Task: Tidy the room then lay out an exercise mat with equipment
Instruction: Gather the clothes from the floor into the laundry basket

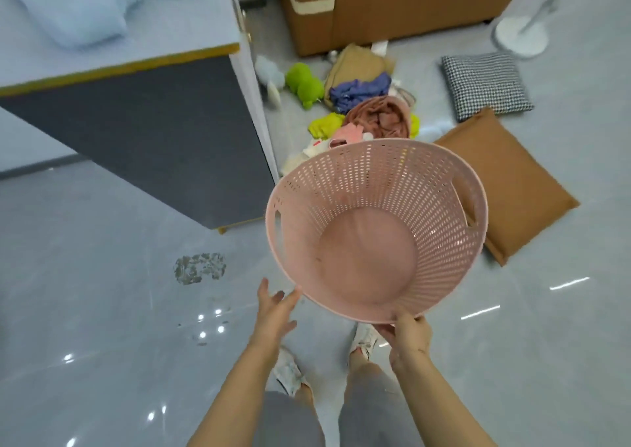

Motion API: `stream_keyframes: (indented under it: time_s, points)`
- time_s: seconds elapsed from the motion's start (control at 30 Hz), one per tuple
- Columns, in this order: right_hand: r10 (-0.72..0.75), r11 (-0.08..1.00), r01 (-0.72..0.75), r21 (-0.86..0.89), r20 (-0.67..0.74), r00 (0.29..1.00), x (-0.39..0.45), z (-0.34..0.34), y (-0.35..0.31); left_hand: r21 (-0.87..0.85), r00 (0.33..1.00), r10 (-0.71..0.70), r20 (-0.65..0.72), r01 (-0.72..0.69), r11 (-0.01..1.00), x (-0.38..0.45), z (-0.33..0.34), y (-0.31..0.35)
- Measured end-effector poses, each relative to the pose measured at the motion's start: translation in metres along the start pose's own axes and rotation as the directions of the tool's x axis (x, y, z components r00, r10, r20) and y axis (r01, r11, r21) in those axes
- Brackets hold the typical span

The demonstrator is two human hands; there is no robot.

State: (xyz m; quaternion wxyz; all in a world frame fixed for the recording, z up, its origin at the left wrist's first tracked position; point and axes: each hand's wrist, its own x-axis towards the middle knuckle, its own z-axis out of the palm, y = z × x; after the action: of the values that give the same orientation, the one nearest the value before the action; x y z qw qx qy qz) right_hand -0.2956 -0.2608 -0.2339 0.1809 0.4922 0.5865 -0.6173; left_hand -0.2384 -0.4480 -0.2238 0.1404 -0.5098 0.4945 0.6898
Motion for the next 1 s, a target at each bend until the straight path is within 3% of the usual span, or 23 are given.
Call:
stream_keyframes:
  time_s: [0.13, 0.33, 0.5, 0.63, 0.83, 1.0]
  points:
    - [-0.027, 0.997, 0.022, 0.072, 0.069, 0.997, 0.006, -0.011, -0.067, -0.004, 0.992, 0.048, 0.12, -0.048, 0.999, -0.006, 0.065, 0.058]
    - [-0.127, 0.991, 0.118, 0.071, 0.143, 0.982, 0.031, -0.018, -0.163, -0.002, 0.977, 0.207, 0.047, -0.207, 0.978, -0.015, 0.155, 0.126]
    - [-0.201, 0.98, 0.194, 0.054, 0.192, 0.961, 0.053, -0.011, -0.228, -0.106, 0.996, 0.081, 0.041, -0.076, 0.991, 0.005, 0.197, 0.163]
    - [-0.234, 0.972, 0.231, 0.038, 0.227, 0.945, 0.075, 0.017, -0.275, -0.176, 0.995, 0.099, 0.026, -0.093, 0.98, 0.022, 0.223, 0.202]
    - [-0.288, 0.957, 0.285, 0.052, 0.261, 0.921, 0.113, 0.096, -0.37, -0.219, 0.994, 0.101, 0.04, -0.09, 0.972, 0.086, 0.266, 0.31]
    - [-0.229, 0.967, 0.254, -0.019, 0.372, 0.899, 0.151, 0.143, -0.452, -0.231, 0.999, 0.043, 0.013, -0.039, 0.972, 0.142, 0.308, 0.391]
